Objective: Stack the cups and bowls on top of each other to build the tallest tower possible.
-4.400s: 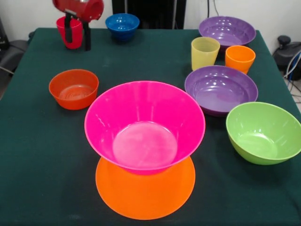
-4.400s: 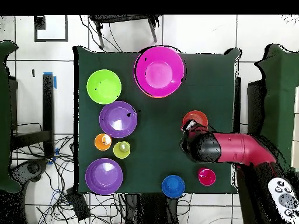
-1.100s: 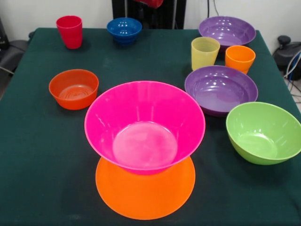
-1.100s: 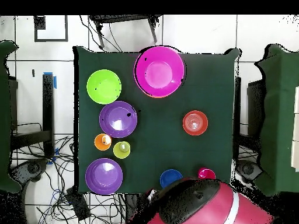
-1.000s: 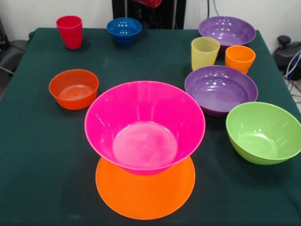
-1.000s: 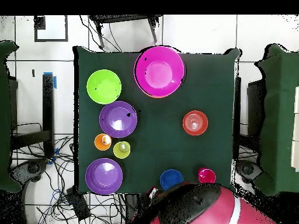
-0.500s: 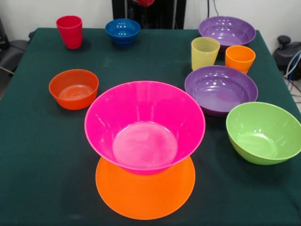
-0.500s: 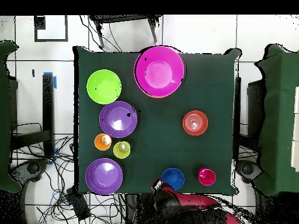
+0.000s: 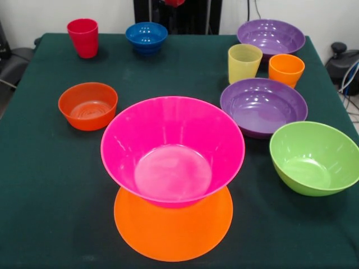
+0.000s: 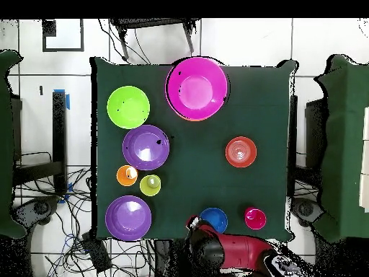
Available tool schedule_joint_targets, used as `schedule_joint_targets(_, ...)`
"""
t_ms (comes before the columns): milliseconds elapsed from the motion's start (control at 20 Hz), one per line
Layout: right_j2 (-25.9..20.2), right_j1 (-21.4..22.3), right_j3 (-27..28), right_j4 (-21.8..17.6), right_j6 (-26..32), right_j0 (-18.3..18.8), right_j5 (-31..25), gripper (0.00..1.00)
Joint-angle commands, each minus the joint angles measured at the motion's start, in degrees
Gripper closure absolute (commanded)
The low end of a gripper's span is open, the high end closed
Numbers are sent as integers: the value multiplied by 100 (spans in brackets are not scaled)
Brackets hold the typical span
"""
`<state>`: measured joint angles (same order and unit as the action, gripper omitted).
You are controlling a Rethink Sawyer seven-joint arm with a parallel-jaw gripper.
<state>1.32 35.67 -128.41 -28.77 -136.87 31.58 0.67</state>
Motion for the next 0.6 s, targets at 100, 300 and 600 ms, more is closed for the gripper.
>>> schedule_joint_targets(100, -801, 347, 165, 353, -113, 50, -857, 0)
schedule_joint_targets(300, -886, 456, 153, 357, -96, 80, -967, 0)
schedule_joint_targets(600, -918, 206, 334, 251, -131, 99, -798, 0)
